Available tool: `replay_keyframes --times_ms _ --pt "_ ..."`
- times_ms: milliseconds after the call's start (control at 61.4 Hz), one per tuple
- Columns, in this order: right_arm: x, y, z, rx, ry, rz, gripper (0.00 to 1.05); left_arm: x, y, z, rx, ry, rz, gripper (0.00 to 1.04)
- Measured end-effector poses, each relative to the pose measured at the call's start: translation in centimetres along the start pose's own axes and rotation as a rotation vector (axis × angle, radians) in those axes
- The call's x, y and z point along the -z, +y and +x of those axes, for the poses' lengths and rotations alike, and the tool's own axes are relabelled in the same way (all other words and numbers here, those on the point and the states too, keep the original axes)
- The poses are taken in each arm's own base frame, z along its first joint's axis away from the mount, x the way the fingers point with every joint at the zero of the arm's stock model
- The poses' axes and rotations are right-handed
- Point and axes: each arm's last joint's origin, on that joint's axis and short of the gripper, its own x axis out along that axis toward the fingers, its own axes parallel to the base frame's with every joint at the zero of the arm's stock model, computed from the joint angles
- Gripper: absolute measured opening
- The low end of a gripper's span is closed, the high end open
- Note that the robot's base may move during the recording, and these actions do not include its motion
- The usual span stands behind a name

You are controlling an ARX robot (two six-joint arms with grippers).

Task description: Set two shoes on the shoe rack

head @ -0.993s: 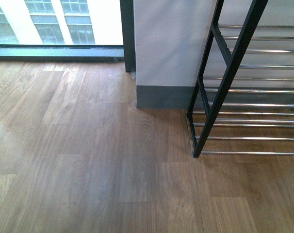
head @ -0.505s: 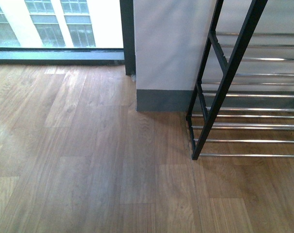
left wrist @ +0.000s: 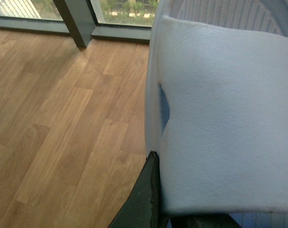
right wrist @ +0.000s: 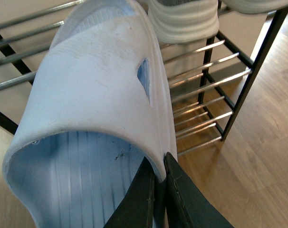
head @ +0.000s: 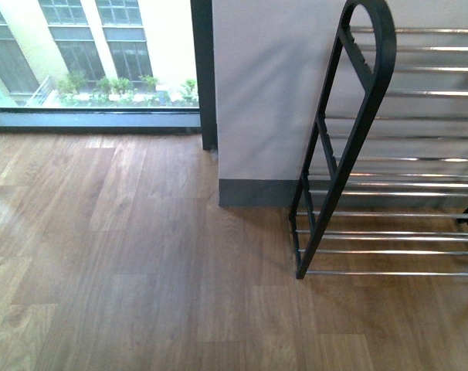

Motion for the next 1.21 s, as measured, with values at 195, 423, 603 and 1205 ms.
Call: replay_keyframes --times_ms 195,423,603,1205 --pt "0.0 0.0 0.0 0.001 0.000 0.000 0.02 0.0 0.0 0.0 0.000 0.000 0.001 0.02" --pt "0.0 0.0 0.0 0.001 0.000 0.001 0.02 0.0 0.0 0.0 -0.001 0.000 0.002 0.02" --pt "0.0 0.0 0.0 0.002 -0.001 0.000 0.02 0.0 0.0 0.0 0.000 -0.001 0.002 0.02" --pt "-1.4 3.5 2.6 -0.381 0.029 -0.163 0.02 0.0 0.0 0.0 0.000 -0.001 0.002 0.02"
